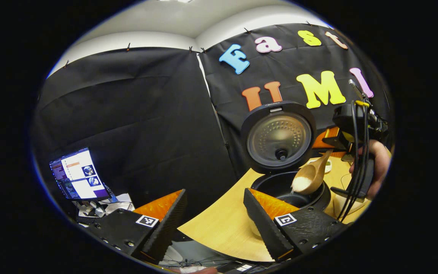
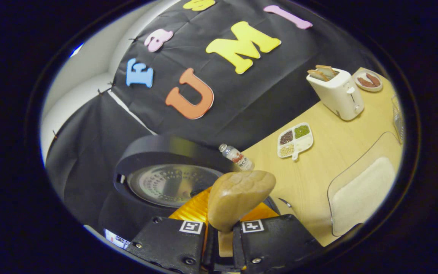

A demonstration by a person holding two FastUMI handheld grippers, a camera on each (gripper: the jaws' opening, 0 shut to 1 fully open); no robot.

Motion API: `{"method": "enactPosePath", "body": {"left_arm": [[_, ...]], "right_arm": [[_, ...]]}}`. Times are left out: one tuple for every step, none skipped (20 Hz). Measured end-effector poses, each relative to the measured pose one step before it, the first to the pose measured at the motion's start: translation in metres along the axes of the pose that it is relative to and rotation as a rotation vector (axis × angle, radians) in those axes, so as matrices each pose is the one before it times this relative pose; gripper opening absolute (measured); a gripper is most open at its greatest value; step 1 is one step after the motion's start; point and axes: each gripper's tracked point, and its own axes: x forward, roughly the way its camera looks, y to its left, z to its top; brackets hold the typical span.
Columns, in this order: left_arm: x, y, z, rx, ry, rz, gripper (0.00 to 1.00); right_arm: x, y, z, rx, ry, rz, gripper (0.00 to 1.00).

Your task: Close the left gripper, press the button to open the rice cooker; take a wooden spoon from the chopstick holder with the right hand, scoop a spoonful of rice and pour it into the rice cooker, then put the wooden spoon back into the chopstick holder.

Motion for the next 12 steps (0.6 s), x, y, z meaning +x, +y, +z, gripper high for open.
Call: {"method": "enactPosePath", "body": {"left_arm": [[0.00055,0.00296,-0.00169,-0.00143,0.00031,0.00464,0.95],[-0.00057,0.00380,-0.00137,-0.00168,0.00176,0.00710,0.96],[0.00076,0.00139,-0.00091,-0.00262,0.00344,0.00164,0.95],[0.00100,0.00052,-0.00128,-0.00292,0.00175,0.00319,0.95],[0.00086,0.00092,-0.00045,-0.00458,0.00243,0.00227,0.95],[0.00050,0.00130,-0.00137,-0.00393,0.00236,0.00107,0.95],[0.00039,-0.00013,-0.00119,-0.00350,0.00158,0.00007,0.95],[0.00005,-0.00080,-0.00123,-0.00047,0.00177,0.00019,0.95],[0.00015,0.00030,-0.00089,0.00259,0.00014,0.00172,0.95],[-0.00083,0.00196,0.00035,0.00188,-0.00545,0.00314,0.95],[0.00000,0.00060,-0.00027,0.00604,-0.00056,0.00256,0.96],[-0.00033,0.00169,-0.00084,0.00146,0.00189,0.00261,0.96]], "right_arm": [[0.00309,-0.00043,-0.00686,-0.03928,0.00567,-0.01399,0.19],[0.00282,-0.00087,-0.00425,-0.04509,-0.00134,-0.01463,0.24],[0.00107,-0.00053,-0.00372,-0.05395,-0.00913,-0.01209,0.24],[0.00086,0.00083,-0.00159,-0.06443,-0.00647,-0.01026,0.24],[0.00062,0.00140,-0.00281,-0.06509,-0.00426,-0.00866,0.24],[0.00038,0.00436,-0.00242,-0.06097,-0.00632,0.00221,0.24],[-0.00075,0.00340,-0.00226,-0.05501,-0.00486,-0.00452,0.24],[0.00091,0.00365,-0.00087,-0.05437,-0.00332,-0.00276,0.24],[0.00007,0.00239,0.00035,-0.05453,-0.00832,-0.00464,0.24],[-0.00089,0.00408,-0.00087,-0.06913,-0.00591,-0.00927,0.23],[-0.00158,0.00674,0.00134,-0.08286,-0.00778,-0.00553,0.23],[-0.00068,0.00545,0.00199,-0.08220,-0.01007,0.00047,0.23]]}}
